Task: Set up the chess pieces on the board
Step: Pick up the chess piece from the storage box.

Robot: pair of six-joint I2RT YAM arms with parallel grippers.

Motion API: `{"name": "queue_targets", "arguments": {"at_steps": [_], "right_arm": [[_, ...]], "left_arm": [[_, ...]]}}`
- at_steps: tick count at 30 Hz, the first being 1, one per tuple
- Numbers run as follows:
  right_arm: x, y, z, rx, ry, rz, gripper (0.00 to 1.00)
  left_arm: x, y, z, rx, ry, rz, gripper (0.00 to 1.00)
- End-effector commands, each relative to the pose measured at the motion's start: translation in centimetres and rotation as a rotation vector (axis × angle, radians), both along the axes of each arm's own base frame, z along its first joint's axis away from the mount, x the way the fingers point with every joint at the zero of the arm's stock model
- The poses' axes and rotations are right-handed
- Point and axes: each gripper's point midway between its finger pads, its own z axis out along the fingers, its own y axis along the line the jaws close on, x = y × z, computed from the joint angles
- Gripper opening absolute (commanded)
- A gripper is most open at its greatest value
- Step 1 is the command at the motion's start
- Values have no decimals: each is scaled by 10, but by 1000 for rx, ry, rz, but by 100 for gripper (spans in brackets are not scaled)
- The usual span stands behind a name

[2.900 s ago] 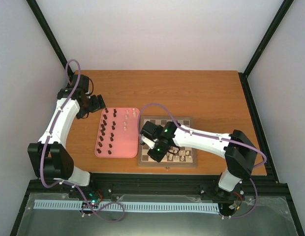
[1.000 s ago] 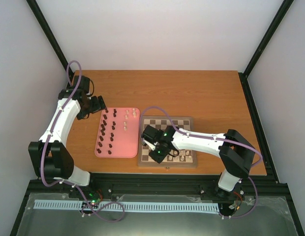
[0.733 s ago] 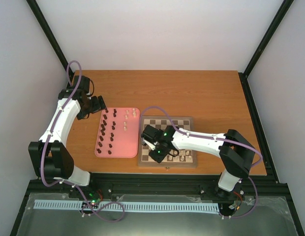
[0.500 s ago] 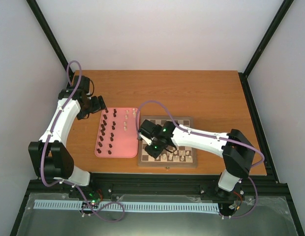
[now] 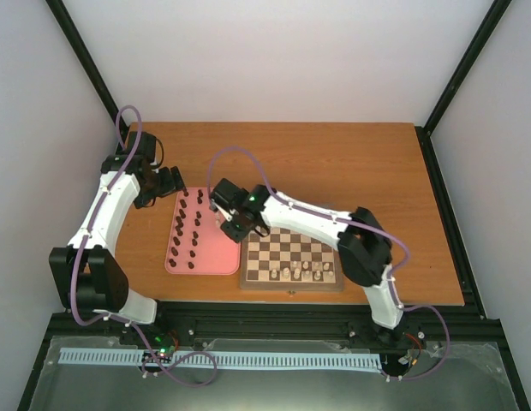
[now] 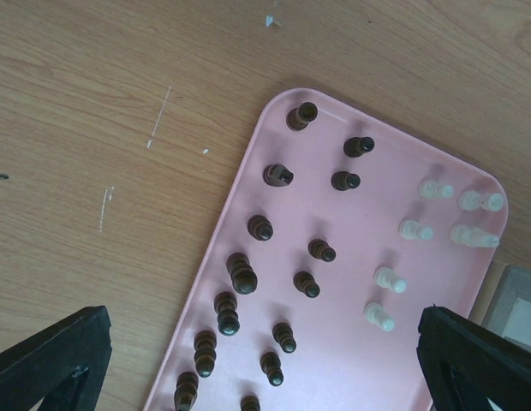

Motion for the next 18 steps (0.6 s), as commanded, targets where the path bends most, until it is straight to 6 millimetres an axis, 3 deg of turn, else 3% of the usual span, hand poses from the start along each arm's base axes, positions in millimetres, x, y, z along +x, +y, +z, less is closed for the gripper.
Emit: {"name": "queue_targets", "arguments": {"at_steps": [1,5,9,12,18], "right_arm": [[74,19,8,50,-109,-127,42],[124,29,5,101,-101,-208,41],[152,29,-6,105,-93,-247,40],[157,32,-14,116,-68,-243,38],[145,39,-26,145,14,-233,33]], "left_arm": [[3,-5,18,-26,-59,-9,100],[2,-5,17,-22,-55,-19,100],[2,-8,14,-35,-50,-25,100],[2,-11,11,-51,-46,-30,100],[5,-13,4,-60,-29,-36,100]]}}
